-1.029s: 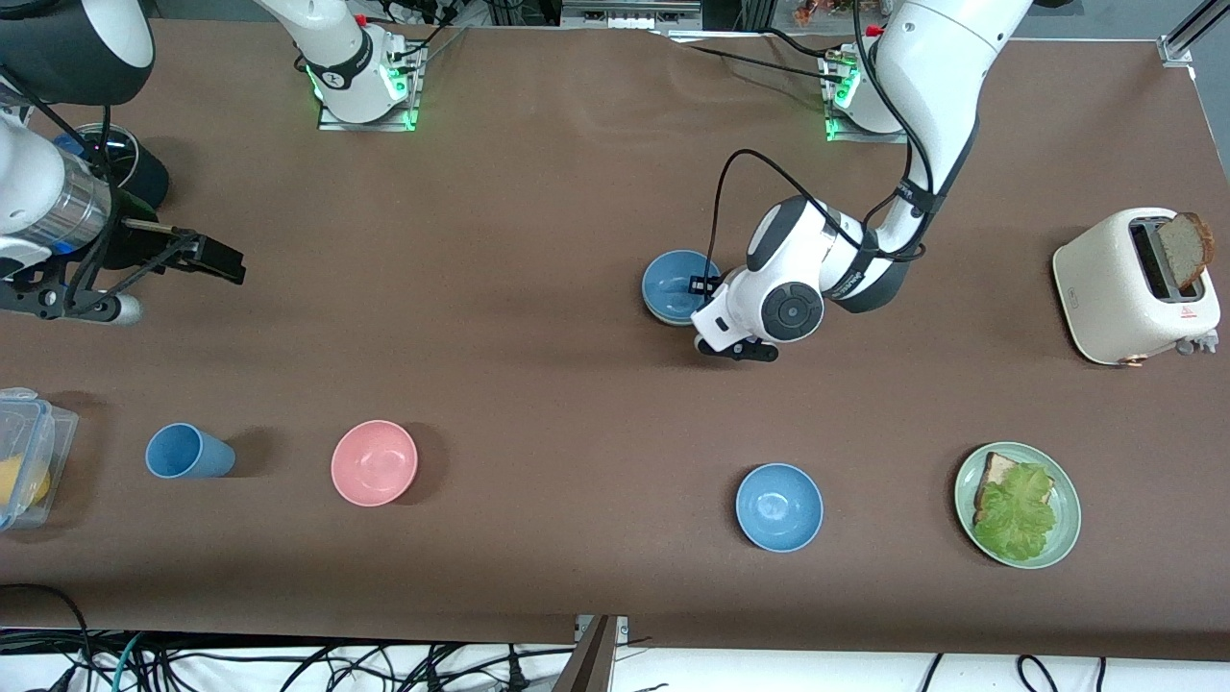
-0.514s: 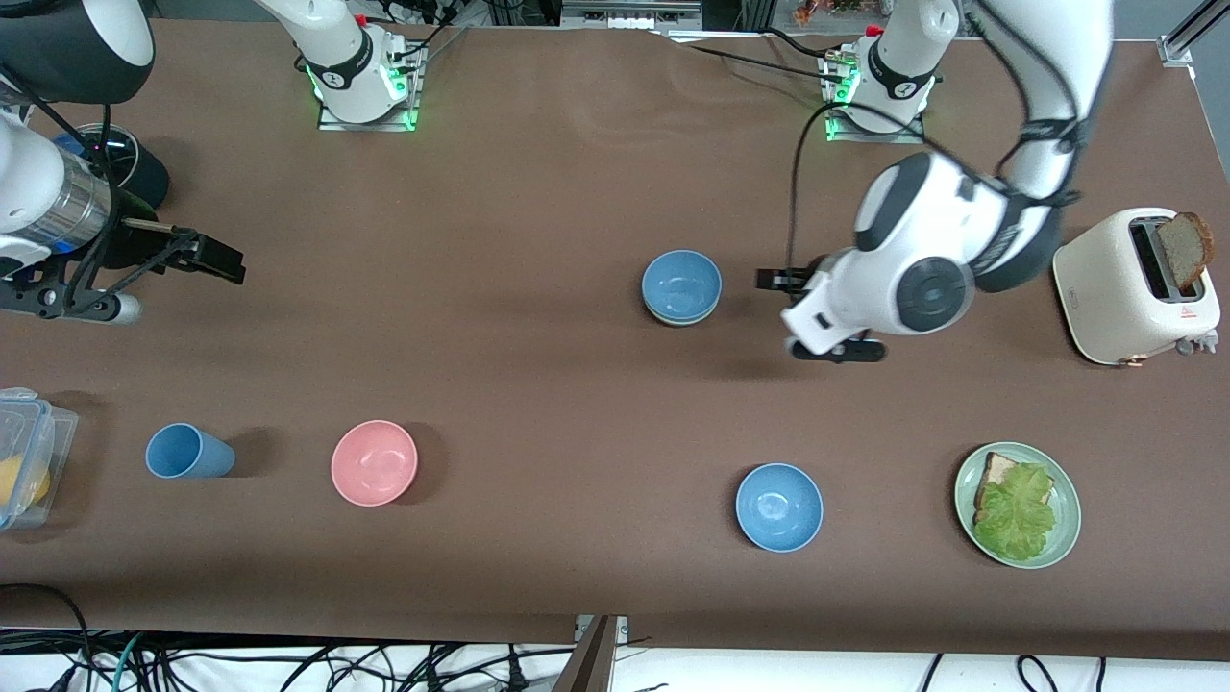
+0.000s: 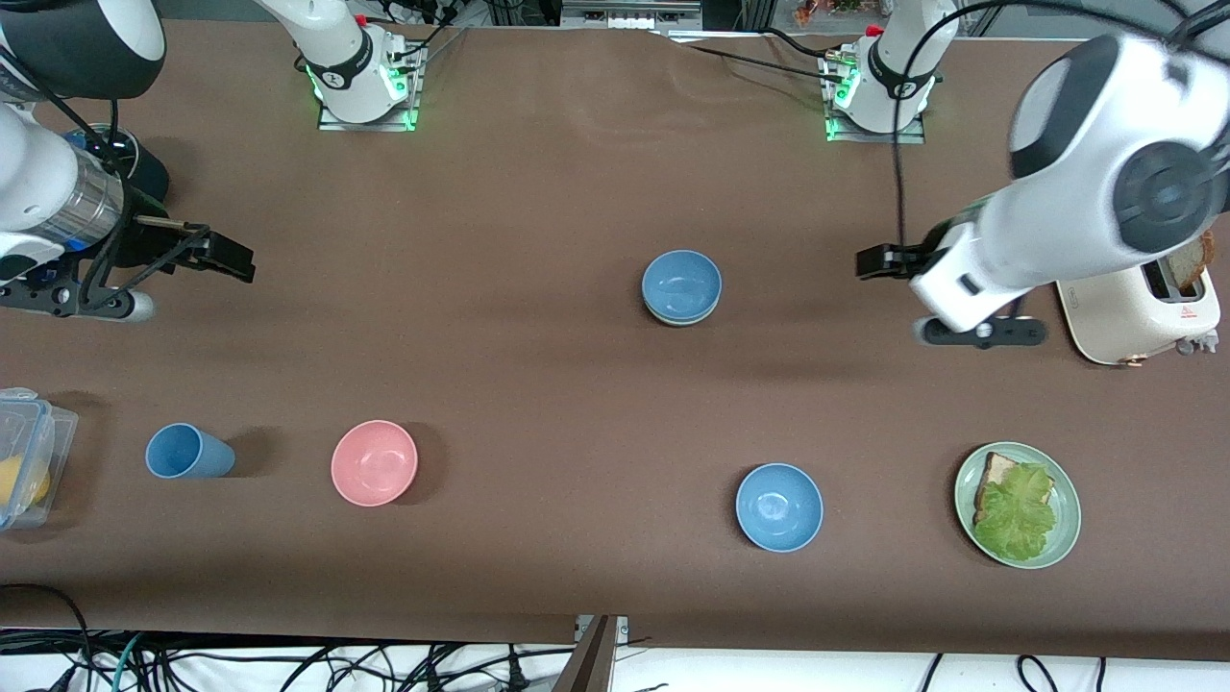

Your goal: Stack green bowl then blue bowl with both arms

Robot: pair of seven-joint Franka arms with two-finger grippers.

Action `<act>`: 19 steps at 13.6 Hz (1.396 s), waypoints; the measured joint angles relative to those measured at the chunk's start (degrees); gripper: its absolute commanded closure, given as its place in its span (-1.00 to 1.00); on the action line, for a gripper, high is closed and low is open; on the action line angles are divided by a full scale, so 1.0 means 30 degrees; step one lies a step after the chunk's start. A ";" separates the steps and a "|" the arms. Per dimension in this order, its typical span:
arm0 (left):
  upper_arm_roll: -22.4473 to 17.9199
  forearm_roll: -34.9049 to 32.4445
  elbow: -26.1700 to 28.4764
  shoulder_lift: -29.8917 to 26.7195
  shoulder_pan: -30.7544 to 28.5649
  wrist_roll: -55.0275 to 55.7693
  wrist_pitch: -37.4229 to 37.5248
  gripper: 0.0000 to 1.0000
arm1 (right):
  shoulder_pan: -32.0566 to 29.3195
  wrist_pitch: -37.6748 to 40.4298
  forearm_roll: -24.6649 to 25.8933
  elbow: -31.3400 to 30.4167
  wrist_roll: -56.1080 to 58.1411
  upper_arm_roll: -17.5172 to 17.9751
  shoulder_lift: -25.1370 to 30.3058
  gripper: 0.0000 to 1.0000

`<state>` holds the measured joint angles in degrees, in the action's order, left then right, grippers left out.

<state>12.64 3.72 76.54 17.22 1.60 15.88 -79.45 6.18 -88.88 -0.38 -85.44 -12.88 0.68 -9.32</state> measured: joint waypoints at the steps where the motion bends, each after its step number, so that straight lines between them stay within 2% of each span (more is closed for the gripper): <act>1: -0.0139 -0.0051 -0.0444 -0.0177 -0.0355 -0.0422 0.0193 -1.00 | 0.0000 0.0002 -0.0002 0.0001 0.0000 0.0000 0.0000 -1.00; 3: -0.0793 -0.0402 -0.0650 -0.0743 -0.0419 -0.1075 -0.0013 -1.00 | 0.0000 0.0002 -0.0007 0.0000 0.0000 0.0000 0.0002 -1.00; 5: -0.1619 -0.0524 0.0102 -0.1716 -0.0270 -0.1851 -0.1478 -1.00 | 0.0000 0.0011 -0.0012 0.0001 0.0000 0.0000 0.0003 -1.00; 7: -0.2355 -0.0525 0.2666 -0.3591 -0.0290 -0.3189 -0.3716 -1.00 | -0.0001 0.0015 -0.0014 0.0001 0.0000 0.0000 0.0003 -1.00; 9: -0.2588 -0.0574 0.5130 -0.5576 -0.0385 -0.4421 -0.4329 -1.00 | 0.0000 0.0016 -0.0016 0.0000 0.0000 0.0001 0.0003 -1.00; 11: -0.2704 -0.1020 0.6372 -0.6604 -0.0479 -0.5555 -0.4465 -1.00 | -0.0001 0.0016 -0.0018 0.0001 0.0000 0.0000 0.0003 -1.00; 19: -0.3105 -0.1450 0.7162 -0.6436 -0.0464 -0.6176 -0.4885 -1.00 | -0.0001 0.0002 -0.0020 0.0001 -0.0001 0.0001 0.0003 -1.00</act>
<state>3.33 -0.63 98.02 -2.09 0.21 -2.64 -94.11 6.18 -88.87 -0.44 -85.44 -12.88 0.68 -9.31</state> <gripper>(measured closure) 0.000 0.000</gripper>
